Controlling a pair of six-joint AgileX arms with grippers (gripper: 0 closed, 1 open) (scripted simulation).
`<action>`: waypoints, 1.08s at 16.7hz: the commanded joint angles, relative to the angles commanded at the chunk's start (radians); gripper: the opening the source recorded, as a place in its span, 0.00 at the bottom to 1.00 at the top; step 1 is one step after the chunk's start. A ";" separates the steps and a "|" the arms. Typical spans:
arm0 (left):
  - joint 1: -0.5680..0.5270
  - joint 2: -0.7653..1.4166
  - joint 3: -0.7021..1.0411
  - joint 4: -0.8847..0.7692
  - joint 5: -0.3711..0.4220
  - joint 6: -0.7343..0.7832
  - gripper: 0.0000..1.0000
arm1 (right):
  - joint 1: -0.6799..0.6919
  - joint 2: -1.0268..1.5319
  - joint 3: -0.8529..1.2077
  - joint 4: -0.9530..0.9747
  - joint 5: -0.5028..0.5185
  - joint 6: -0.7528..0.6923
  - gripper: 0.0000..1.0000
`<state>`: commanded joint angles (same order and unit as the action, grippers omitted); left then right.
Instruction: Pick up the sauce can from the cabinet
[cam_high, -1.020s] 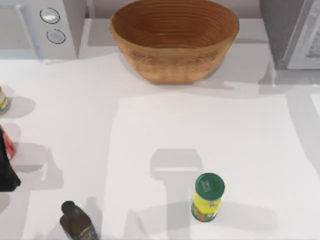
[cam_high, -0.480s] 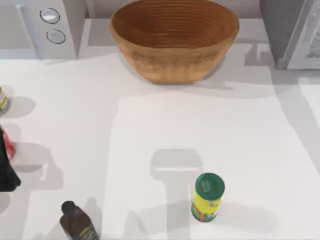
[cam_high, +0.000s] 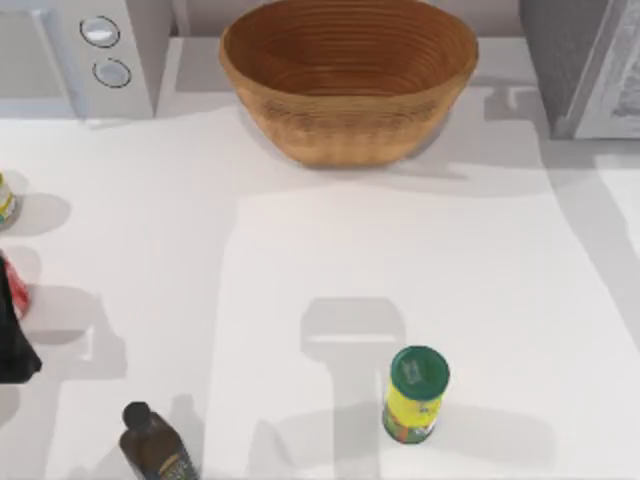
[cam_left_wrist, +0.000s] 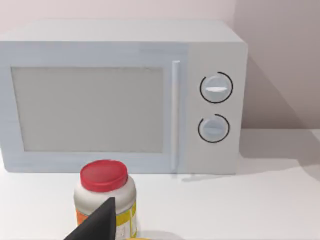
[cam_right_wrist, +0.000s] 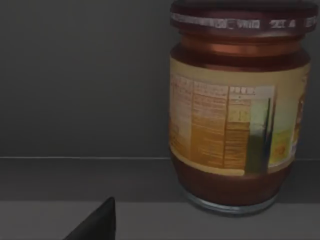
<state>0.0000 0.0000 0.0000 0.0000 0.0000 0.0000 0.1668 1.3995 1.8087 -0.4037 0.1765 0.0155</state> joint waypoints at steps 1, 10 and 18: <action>0.000 0.000 0.000 0.000 0.000 0.000 1.00 | -0.008 0.044 0.035 0.006 -0.009 0.000 1.00; 0.000 0.000 0.000 0.000 0.000 0.000 1.00 | -0.066 0.265 0.219 0.048 -0.048 0.000 1.00; 0.000 0.000 0.000 0.000 0.000 0.000 1.00 | -0.074 0.405 0.404 0.004 -0.053 -0.001 1.00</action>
<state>0.0000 0.0000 0.0000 0.0000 0.0000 0.0000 0.0932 1.8050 2.2125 -0.3993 0.1231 0.0147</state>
